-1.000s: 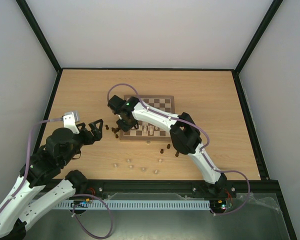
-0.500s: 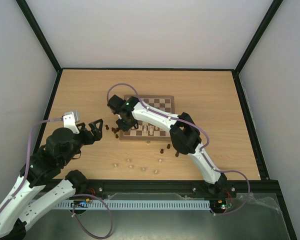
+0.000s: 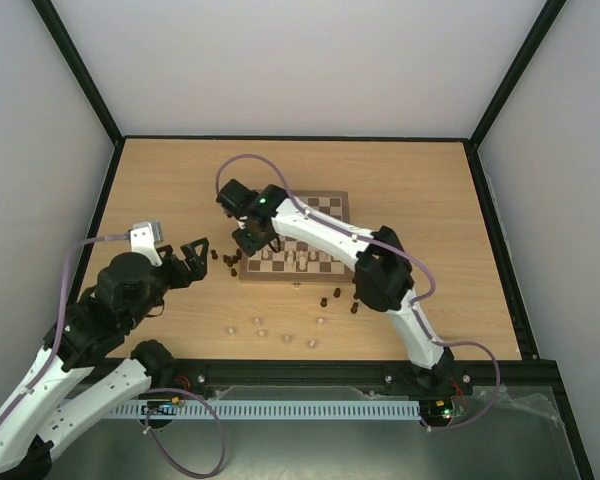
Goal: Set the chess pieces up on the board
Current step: Place the chess piece on the chessboard, then pick up the chess piece at the center of the board.
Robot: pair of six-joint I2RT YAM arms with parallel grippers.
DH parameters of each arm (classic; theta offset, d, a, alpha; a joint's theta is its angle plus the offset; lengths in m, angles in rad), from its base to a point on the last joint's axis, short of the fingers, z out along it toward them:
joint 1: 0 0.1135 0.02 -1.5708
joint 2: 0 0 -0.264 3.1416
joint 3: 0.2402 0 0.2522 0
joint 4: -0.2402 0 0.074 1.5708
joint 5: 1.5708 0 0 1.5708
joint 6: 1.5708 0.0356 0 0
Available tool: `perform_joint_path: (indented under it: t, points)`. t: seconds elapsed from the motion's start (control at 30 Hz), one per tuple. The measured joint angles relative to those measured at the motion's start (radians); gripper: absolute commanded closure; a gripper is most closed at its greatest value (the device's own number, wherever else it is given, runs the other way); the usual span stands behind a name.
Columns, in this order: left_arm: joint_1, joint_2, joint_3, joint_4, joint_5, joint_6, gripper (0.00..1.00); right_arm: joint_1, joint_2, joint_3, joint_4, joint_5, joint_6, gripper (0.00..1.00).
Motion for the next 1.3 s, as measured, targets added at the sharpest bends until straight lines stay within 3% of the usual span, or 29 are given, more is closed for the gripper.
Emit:
perform_joint_path:
  t: [0.27,0.43,0.6,0.87,1.03,1.3]
  points:
    - [0.000,0.084,0.015,-0.005,0.041,0.018,0.01,0.010,-0.374,-0.310,0.006,0.042,0.072,0.31]
    - [0.000,0.177,0.025,-0.013,0.084,0.032,0.01,0.054,-0.637,-0.593,0.045,0.045,0.139,0.29]
    - [0.000,0.211,0.025,-0.014,0.122,0.042,0.00,0.087,-0.758,-0.808,0.079,0.025,0.203,0.29]
    - [0.000,0.245,0.022,0.008,0.168,0.044,0.01,0.105,-0.852,-1.017,0.150,0.002,0.302,0.40]
    - [0.000,0.247,0.013,0.025,0.185,0.044,0.01,0.111,-0.844,-1.077,0.185,0.008,0.342,0.55]
    - [0.000,0.250,-0.002,0.037,0.192,0.044,0.01,0.138,-0.812,-1.122,0.234,-0.004,0.378,0.64]
